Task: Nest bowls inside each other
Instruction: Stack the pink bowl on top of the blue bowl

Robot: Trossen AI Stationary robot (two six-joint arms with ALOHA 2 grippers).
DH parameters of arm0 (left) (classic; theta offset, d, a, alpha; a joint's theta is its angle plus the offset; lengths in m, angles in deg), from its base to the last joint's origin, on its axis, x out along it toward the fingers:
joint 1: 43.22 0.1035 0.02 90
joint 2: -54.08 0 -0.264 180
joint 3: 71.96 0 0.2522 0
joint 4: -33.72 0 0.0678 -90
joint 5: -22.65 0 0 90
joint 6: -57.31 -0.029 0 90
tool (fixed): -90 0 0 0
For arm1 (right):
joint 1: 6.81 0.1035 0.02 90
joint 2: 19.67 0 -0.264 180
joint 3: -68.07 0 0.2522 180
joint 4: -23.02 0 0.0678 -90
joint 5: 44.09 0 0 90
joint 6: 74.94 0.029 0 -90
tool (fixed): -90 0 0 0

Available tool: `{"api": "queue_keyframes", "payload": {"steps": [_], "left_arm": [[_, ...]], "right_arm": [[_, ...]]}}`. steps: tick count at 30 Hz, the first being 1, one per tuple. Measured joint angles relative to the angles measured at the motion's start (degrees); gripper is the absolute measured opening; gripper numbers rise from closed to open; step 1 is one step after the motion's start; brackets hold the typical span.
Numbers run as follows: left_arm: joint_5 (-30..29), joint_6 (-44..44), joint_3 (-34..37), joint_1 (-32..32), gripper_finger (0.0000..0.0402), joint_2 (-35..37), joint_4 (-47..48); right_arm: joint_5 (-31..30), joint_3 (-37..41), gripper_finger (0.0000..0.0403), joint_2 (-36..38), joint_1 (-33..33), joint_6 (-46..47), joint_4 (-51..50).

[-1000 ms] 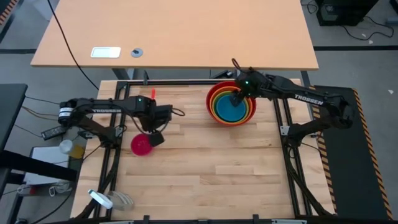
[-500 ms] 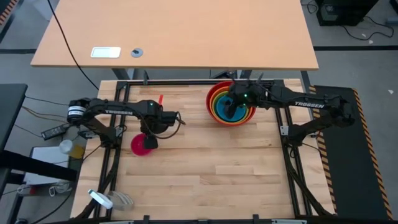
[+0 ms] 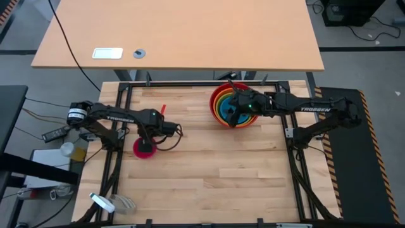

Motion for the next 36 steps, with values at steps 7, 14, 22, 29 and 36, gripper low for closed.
{"api": "queue_keyframes", "payload": {"steps": [7,14,22,29,36], "left_arm": [[-1.44,-0.71,2.20,3.28,0.0201,2.49,-1.87],[6.33,0.00,9.40,7.18,0.0194,3.41,-5.15],[11.15,7.75,13.33,10.63,0.0194,9.53,-10.40],[13.68,11.73,18.19,12.28,0.0194,12.91,-12.09],[15.58,17.50,21.36,12.28,0.0190,12.98,-14.15]], "right_arm": [[-0.53,0.04,0.0222,-0.47,1.42,1.57,0.37],[-0.22,0.04,0.0222,-1.33,2.69,2.04,1.29],[-2.00,0.04,0.0222,-1.33,4.94,2.64,1.46],[-2.13,0.04,0.0222,-1.33,4.98,2.16,2.27],[-2.13,0.04,0.0222,-1.33,4.98,2.03,2.73]]}}
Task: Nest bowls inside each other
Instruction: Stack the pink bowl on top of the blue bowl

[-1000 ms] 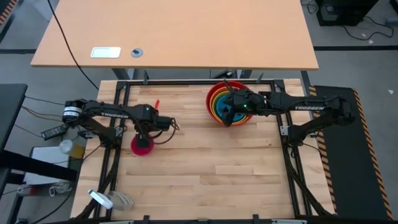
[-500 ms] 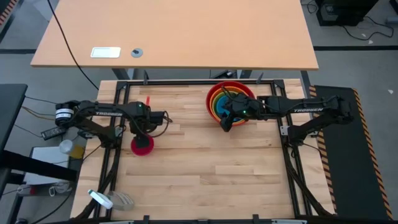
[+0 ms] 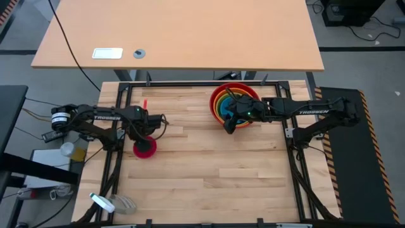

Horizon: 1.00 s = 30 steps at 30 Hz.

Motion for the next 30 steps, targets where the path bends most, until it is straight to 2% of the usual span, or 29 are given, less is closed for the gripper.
{"api": "queue_keyframes", "payload": {"steps": [6,16,24,30], "left_arm": [[1.13,5.60,0.50,0.00,0.0145,-0.02,-1.07],[2.32,11.14,0.48,0.00,0.0017,0.00,-6.71],[2.04,17.33,0.20,0.00,0.0023,0.32,-13.96],[-3.46,22.45,-4.67,0.00,0.0018,0.68,-23.19]], "right_arm": [[0.00,0.00,0.0222,0.00,-0.24,-0.07,-0.02],[0.41,0.00,0.0220,0.00,-0.26,-1.87,-0.04],[0.58,0.00,0.0219,0.00,-0.26,-1.97,-0.05],[0.49,0.00,0.0219,0.00,-0.28,-1.32,-0.07]]}}
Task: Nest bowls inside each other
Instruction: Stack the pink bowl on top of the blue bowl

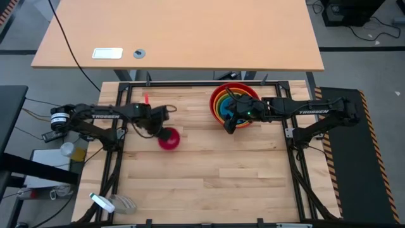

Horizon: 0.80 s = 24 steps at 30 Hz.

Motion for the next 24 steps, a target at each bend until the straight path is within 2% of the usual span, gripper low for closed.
{"api": "queue_keyframes", "payload": {"steps": [9,16,20,24], "left_arm": [[-17.80,5.82,-8.48,-0.25,0.0017,-0.28,-10.37],[-22.67,9.86,-8.84,-1.02,0.0016,-2.04,-23.26],[-26.43,12.16,-8.84,-2.78,0.0016,-2.91,-26.99],[-32.62,15.15,-8.83,-4.96,0.0016,-3.33,-29.50]], "right_arm": [[-6.23,0.00,0.0218,-0.68,-0.03,2.12,0.89],[-5.91,0.00,0.0212,-4.09,-0.01,0.85,8.81],[-6.96,0.00,0.0213,-4.66,-0.68,0.82,13.00],[-7.42,-0.02,0.0213,-4.62,-2.42,-0.77,16.36]]}}
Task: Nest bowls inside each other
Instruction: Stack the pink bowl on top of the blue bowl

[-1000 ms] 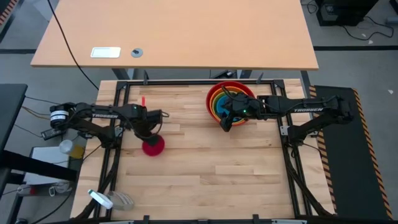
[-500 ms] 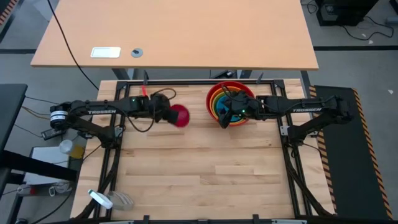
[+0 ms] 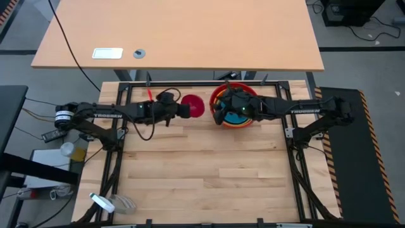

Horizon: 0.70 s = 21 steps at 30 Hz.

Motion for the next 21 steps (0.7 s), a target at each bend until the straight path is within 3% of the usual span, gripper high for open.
{"api": "queue_keyframes", "payload": {"steps": [7,13,21], "left_arm": [[-8.17,4.65,-0.05,-2.74,0.0016,-1.35,-7.50],[-12.15,5.52,-0.07,-3.95,0.0016,-1.46,-9.42],[-13.10,6.27,-0.05,-4.22,0.0016,-1.46,-9.58]], "right_arm": [[-0.44,0.03,0.0213,-2.09,-0.99,-10.53,6.13],[-1.09,-0.02,0.0213,-4.83,-0.58,-12.13,8.47],[-3.67,0.02,0.0212,-8.74,-0.92,-14.79,12.55]]}}
